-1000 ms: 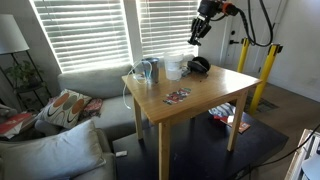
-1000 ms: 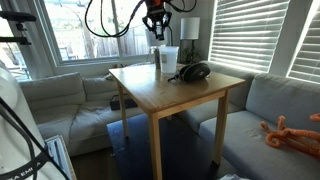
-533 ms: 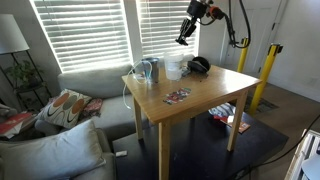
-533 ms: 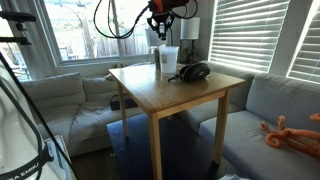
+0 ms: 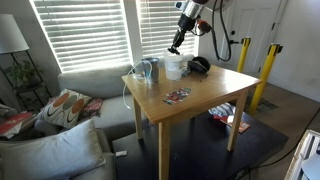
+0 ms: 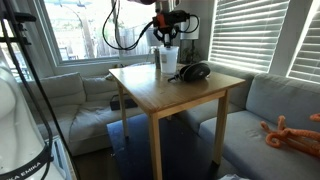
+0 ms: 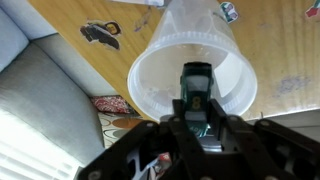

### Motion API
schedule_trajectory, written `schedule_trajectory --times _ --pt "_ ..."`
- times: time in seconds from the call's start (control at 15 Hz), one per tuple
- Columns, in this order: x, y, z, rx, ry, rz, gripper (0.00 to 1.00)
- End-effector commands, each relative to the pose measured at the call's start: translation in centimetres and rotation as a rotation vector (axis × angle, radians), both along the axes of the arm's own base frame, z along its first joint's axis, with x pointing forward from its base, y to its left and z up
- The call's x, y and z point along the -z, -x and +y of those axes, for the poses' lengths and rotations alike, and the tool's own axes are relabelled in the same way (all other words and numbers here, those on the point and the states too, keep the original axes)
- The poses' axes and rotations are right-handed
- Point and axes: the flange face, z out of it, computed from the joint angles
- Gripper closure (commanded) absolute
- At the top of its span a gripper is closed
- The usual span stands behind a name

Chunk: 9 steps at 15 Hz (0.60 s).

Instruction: Put the black object inside the clear cup

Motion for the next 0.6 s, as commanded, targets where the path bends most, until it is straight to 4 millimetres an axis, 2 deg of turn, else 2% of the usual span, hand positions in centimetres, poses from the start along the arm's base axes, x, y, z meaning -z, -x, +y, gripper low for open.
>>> schedule_trajectory --times 0.0,0.53 --pt "1.2 -1.1 0.2 0.04 -0.012 0.032 0.93" --pt "4.2 -1.8 0.7 0.064 0.039 0.082 0.93"
